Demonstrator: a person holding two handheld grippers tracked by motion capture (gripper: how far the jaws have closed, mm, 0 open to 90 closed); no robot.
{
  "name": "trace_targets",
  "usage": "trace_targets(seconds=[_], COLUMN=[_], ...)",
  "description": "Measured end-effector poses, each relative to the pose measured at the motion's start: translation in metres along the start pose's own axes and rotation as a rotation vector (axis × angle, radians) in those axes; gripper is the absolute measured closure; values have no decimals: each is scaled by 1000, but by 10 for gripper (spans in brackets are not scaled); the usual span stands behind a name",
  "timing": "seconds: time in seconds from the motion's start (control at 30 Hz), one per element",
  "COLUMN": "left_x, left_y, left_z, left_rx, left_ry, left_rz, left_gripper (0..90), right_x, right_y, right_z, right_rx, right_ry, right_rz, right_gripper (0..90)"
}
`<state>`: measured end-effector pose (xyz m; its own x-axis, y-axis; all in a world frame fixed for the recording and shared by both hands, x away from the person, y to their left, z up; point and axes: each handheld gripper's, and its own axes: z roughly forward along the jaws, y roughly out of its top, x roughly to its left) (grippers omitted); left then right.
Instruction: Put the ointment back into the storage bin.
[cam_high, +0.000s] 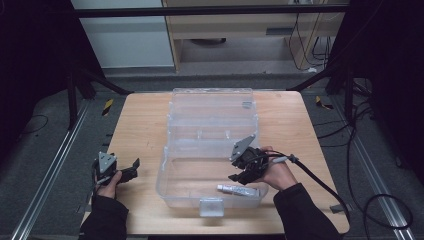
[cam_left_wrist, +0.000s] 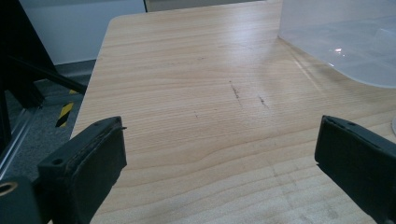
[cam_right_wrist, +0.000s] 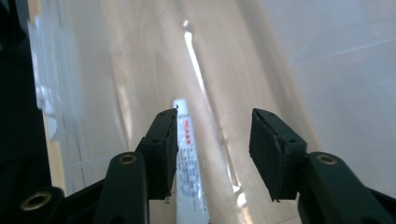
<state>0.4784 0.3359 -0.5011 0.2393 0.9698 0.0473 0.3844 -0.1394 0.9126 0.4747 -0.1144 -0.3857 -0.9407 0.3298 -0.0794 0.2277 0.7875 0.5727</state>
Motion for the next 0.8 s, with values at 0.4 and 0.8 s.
trace_targets(seconds=[0.4,0.8], left_x=[0,0], left_y=[0,0], left_z=[0,0], left_rx=[2,4], left_ry=[2,3], left_rz=[0,2], left_gripper=[15,15], right_x=[-4,-14], right_y=[-26,-77], right_z=[-40,-73], right_rx=[-220,-452], right_ry=[-133,-266], right_rz=[102,329], right_gripper=[349,230])
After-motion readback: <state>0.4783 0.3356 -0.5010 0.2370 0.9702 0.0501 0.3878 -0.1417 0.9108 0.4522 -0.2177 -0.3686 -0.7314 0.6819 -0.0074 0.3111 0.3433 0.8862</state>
